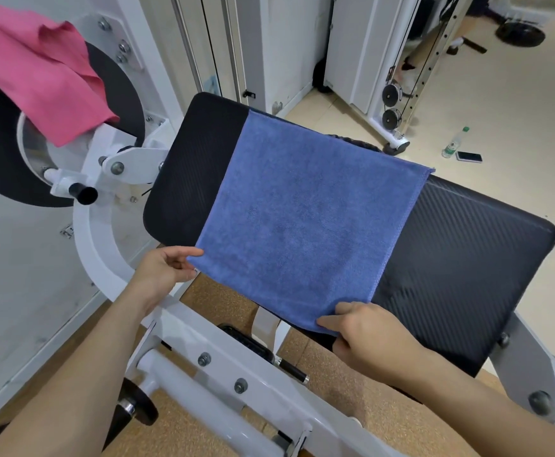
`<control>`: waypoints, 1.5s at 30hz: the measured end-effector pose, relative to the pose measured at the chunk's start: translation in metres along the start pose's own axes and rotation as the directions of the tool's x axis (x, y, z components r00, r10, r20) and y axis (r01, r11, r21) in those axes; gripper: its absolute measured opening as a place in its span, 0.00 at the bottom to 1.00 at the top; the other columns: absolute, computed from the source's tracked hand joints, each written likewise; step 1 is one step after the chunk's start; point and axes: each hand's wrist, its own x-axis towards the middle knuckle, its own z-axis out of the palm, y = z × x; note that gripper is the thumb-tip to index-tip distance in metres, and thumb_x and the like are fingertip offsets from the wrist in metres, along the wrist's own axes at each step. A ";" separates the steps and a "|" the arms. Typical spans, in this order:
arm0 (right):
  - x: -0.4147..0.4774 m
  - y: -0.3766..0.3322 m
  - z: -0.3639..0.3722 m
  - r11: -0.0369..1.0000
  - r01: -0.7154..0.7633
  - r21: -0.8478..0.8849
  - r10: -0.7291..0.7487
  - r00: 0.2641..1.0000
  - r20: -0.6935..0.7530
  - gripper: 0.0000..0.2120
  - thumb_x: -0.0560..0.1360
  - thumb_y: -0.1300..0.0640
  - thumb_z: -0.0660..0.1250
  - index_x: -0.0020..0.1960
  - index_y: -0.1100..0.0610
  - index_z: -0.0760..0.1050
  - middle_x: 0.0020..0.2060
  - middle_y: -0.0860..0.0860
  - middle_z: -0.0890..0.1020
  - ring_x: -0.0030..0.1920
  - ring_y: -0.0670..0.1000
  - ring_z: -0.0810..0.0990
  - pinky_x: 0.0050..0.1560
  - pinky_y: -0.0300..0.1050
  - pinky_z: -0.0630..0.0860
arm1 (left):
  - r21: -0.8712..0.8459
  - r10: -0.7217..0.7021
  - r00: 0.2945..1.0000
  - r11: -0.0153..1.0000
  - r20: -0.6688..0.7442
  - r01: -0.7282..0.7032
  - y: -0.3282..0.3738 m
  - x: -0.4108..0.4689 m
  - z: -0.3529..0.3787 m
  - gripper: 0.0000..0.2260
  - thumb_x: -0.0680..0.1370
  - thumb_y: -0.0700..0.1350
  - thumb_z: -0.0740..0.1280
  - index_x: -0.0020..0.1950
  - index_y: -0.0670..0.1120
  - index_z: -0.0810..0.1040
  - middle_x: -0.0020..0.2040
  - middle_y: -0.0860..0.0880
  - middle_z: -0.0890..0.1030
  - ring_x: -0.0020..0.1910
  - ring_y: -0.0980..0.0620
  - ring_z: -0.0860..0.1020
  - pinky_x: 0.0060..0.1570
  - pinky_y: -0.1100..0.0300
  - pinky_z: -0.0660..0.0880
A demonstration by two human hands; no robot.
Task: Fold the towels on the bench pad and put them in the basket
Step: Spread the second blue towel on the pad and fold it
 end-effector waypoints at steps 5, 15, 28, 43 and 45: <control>-0.002 0.006 -0.008 0.992 0.004 0.124 -0.007 1.000 0.026 0.10 0.70 0.58 0.56 0.45 0.52 0.76 0.36 0.47 0.72 0.39 0.48 0.73 0.39 0.42 0.73 | -0.002 0.076 0.996 0.997 -0.037 -0.076 0.007 -0.002 -0.002 0.15 0.74 0.28 0.68 0.52 0.47 0.84 0.49 0.46 0.84 0.48 0.49 0.82 0.46 0.67 0.75; -0.004 0.034 -0.089 0.770 -0.255 0.585 0.264 0.962 0.071 0.07 0.72 0.61 0.67 0.38 0.52 0.82 0.34 0.50 0.81 0.33 0.44 0.77 0.37 0.39 0.74 | -0.229 0.153 0.988 0.962 0.002 -0.148 0.059 0.019 -0.023 0.17 0.74 0.30 0.67 0.47 0.51 0.86 0.47 0.48 0.86 0.52 0.50 0.82 0.56 0.55 0.76; 0.045 0.093 -0.146 0.411 -0.139 0.901 0.756 0.604 -0.252 0.12 0.70 0.67 0.62 0.38 0.54 0.81 0.32 0.51 0.83 0.29 0.46 0.81 0.44 0.53 0.83 | -0.251 0.326 0.929 0.897 -0.177 -0.363 0.168 0.093 0.014 0.14 0.73 0.29 0.68 0.46 0.48 0.84 0.41 0.51 0.85 0.46 0.52 0.81 0.53 0.59 0.77; 0.063 0.114 -0.136 0.706 -0.448 0.549 0.701 0.556 -0.447 0.06 0.73 0.56 0.65 0.47 0.53 0.80 0.38 0.50 0.80 0.40 0.53 0.75 0.36 0.45 0.65 | -0.012 0.246 0.936 0.966 -0.254 -0.257 0.194 0.142 0.050 0.06 0.74 0.49 0.74 0.46 0.47 0.85 0.43 0.50 0.85 0.46 0.52 0.83 0.48 0.55 0.79; 0.063 0.116 -0.137 0.710 -0.479 0.517 0.699 0.573 -0.429 0.08 0.73 0.54 0.65 0.51 0.53 0.79 0.41 0.53 0.79 0.42 0.55 0.76 0.37 0.45 0.66 | 0.005 0.237 0.937 0.970 -0.255 -0.244 0.194 0.144 0.049 0.07 0.73 0.50 0.74 0.44 0.48 0.85 0.43 0.50 0.85 0.46 0.51 0.83 0.50 0.53 0.80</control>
